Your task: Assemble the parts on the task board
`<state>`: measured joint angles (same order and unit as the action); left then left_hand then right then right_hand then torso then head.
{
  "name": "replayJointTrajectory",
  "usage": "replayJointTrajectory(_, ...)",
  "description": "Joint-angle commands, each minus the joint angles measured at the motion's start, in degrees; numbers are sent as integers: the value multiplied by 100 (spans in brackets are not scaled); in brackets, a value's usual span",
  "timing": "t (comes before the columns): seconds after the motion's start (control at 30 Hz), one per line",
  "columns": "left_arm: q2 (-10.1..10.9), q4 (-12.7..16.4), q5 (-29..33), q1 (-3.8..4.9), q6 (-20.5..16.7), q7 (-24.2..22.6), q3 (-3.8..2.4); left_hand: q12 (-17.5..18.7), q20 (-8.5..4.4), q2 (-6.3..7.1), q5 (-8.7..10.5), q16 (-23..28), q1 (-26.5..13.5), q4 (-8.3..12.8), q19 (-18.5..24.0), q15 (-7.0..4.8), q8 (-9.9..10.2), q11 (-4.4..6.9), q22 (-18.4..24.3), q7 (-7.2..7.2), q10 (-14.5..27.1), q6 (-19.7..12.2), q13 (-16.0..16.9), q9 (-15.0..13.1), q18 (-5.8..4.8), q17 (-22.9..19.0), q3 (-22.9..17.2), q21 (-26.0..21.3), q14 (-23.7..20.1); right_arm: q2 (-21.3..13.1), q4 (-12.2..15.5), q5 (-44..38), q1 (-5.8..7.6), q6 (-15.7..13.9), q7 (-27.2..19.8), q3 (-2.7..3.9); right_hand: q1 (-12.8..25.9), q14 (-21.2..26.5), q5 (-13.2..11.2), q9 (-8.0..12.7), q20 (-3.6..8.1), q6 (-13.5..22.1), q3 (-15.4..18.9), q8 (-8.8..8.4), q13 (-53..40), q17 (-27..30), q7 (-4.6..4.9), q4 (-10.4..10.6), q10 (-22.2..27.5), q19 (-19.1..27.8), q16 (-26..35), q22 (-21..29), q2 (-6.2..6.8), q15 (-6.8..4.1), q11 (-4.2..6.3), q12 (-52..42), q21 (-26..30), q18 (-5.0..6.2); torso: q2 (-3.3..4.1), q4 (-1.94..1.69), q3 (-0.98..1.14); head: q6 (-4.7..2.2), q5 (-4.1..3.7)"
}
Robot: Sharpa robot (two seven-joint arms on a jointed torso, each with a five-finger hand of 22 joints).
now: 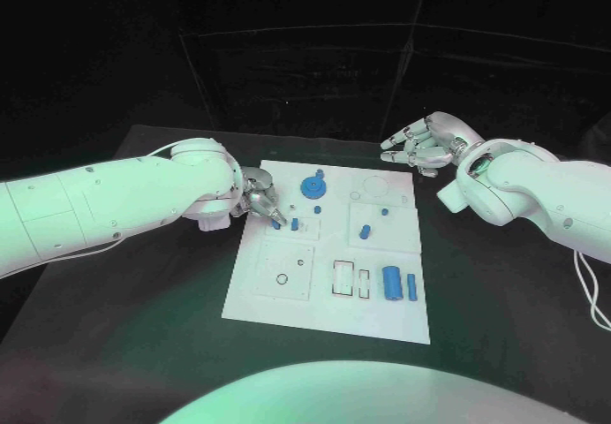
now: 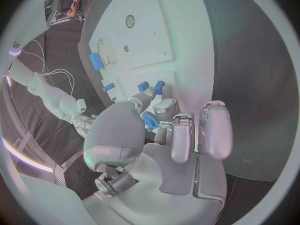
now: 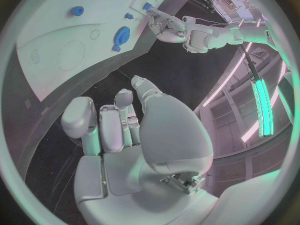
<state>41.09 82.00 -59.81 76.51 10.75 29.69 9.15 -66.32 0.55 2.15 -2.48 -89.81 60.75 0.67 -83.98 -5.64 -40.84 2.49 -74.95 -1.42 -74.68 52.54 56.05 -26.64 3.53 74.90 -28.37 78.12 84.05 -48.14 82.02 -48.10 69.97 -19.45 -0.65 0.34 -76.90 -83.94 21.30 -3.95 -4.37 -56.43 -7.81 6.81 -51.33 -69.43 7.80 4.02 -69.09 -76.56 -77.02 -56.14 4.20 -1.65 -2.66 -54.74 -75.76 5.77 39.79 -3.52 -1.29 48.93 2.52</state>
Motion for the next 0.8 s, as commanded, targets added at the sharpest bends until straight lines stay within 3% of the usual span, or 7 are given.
replayJointTrajectory(0.03, -12, -9, 51, -10, 132, 36, 11, -34, -28, -2, -26, -19, -79, -51, -106, -37, -29, 12, -33, 6, -44, 54, 12, -6, -16, 1510, 10, 37, 595, -1, 16, 14, 11, 12, -45, 4, 49, -192, 29, 7, 10, 42, -34, 28, -3, 6, 15, 11, 29, 38, 18, 6, -8, -13, -1, 9, 26, 39, -4, -8, -1, 4, -5)
replayJointTrajectory(0.8, -75, -129, 51, -9, 20, 45, 12, -83, -53, 100, -26, -19, -653, -404, -125, -55, -154, 28, -82, 23, -84, 102, 60, -56, -26, 1510, 307, 61, 595, -1, 17, 14, 11, -44, -61, 4, 110, -186, 29, 8, 9, 53, -45, 28, 41, 41, 18, 38, 59, 65, 47, 80, 6, -10, -6, 44, 64, 51, -4, 0, -1, -6, -26)
